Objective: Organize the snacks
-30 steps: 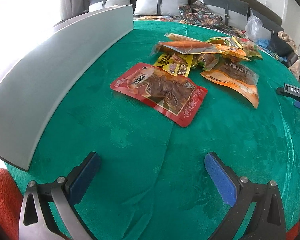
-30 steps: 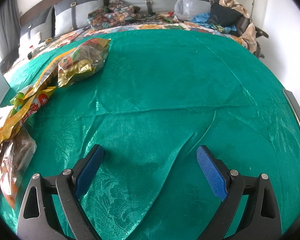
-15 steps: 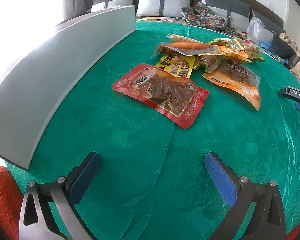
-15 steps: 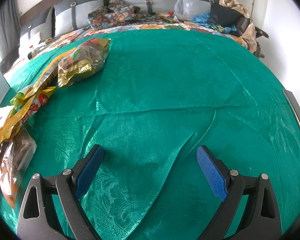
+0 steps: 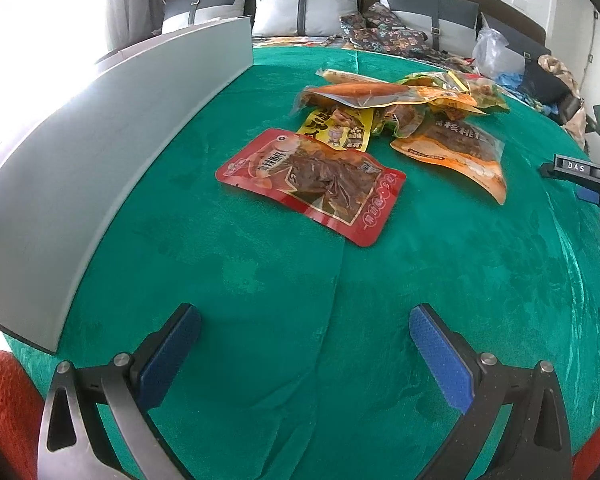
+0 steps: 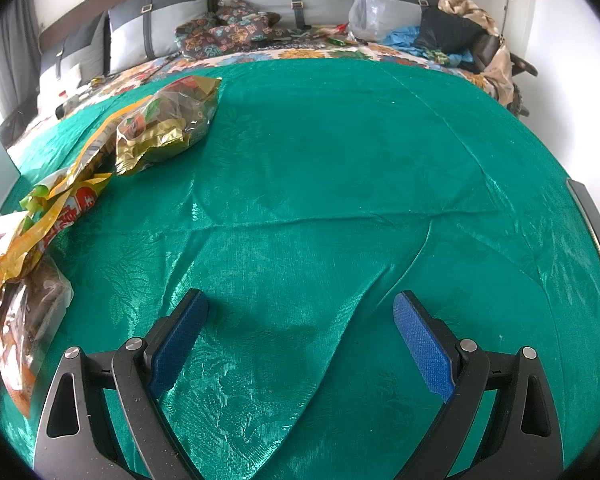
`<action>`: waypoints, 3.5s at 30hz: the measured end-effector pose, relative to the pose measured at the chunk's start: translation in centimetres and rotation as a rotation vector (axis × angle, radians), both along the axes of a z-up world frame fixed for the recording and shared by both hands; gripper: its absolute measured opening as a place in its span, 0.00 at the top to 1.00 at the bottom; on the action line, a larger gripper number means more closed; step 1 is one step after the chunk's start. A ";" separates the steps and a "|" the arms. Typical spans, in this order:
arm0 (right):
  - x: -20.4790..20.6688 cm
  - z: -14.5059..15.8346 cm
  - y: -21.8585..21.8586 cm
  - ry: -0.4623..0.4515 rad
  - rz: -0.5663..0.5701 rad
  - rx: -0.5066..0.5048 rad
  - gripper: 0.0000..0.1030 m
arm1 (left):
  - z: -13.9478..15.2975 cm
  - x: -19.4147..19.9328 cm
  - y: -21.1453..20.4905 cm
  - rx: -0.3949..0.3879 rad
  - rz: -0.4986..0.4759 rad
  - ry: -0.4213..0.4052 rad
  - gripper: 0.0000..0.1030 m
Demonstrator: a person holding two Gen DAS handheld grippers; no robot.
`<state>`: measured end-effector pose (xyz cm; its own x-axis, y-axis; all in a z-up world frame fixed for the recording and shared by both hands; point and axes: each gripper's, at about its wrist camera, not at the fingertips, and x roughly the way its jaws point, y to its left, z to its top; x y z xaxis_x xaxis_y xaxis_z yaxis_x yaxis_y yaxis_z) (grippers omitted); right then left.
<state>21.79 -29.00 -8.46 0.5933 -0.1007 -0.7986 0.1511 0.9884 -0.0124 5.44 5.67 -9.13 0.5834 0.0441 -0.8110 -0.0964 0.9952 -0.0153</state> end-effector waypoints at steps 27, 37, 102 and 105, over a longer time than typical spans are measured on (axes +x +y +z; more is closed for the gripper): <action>0.1 -0.1 0.0 0.001 0.000 0.000 0.06 | -0.1 -0.6 -0.1 0.003 0.013 -0.026 0.00; 0.1 -0.1 0.0 0.001 0.001 0.000 0.06 | 0.1 -0.2 0.0 -0.006 0.004 0.010 0.00; 0.2 -0.1 0.0 0.001 0.000 0.001 0.06 | 0.7 10.8 2.4 -0.012 -0.087 0.257 0.00; 0.0 0.1 0.0 0.001 0.000 0.001 0.06 | 0.9 10.5 2.2 -0.008 -0.100 0.261 0.01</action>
<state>21.84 -28.97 -8.39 0.5928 -0.1001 -0.7991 0.1508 0.9885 -0.0119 15.97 7.90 -8.27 0.3556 -0.0104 -0.9346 0.0009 0.9999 -0.0108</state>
